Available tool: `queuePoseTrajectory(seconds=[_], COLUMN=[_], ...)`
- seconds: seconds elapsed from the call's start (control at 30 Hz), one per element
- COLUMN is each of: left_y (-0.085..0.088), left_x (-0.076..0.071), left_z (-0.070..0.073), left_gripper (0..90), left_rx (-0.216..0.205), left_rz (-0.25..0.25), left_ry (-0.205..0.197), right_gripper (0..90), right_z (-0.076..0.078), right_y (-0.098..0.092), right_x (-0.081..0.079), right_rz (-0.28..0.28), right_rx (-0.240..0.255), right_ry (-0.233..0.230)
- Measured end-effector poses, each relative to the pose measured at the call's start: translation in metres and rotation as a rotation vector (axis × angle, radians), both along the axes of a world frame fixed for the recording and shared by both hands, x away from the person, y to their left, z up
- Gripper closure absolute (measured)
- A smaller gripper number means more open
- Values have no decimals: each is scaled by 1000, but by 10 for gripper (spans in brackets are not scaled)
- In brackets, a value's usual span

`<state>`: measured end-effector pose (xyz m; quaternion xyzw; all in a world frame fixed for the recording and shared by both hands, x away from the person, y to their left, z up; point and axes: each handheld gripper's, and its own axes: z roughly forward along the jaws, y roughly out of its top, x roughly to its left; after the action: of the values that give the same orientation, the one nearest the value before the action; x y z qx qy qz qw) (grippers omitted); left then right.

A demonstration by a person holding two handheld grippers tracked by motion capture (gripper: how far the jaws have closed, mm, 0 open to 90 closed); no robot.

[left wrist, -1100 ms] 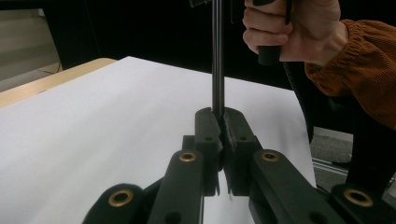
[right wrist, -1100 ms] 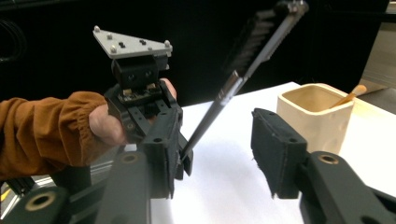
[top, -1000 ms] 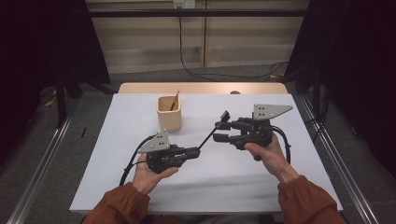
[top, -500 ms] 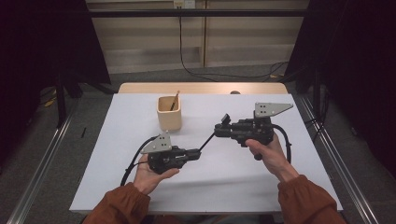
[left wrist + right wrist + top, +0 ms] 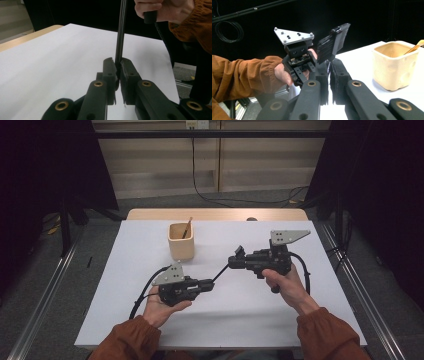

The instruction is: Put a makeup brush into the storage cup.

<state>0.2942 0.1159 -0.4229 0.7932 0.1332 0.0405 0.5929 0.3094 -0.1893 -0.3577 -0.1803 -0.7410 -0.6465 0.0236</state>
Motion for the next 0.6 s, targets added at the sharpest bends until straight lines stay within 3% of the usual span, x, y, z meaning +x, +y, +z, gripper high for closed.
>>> queuePoseTrajectory(seconds=[0.33, 0.6], left_y=[0, 6], left_x=[1, 3], left_z=[-1, 4], left_gripper=[654, 339], left_rx=[0, -27], left_rz=[29, 94], left_ry=[13, 41], right_gripper=[852, 852], right_z=[1, 1], right_y=[-3, -5], right_x=[0, 0], right_rz=[-11, -12], right_rx=[1, 1], right_ry=[1, 1])
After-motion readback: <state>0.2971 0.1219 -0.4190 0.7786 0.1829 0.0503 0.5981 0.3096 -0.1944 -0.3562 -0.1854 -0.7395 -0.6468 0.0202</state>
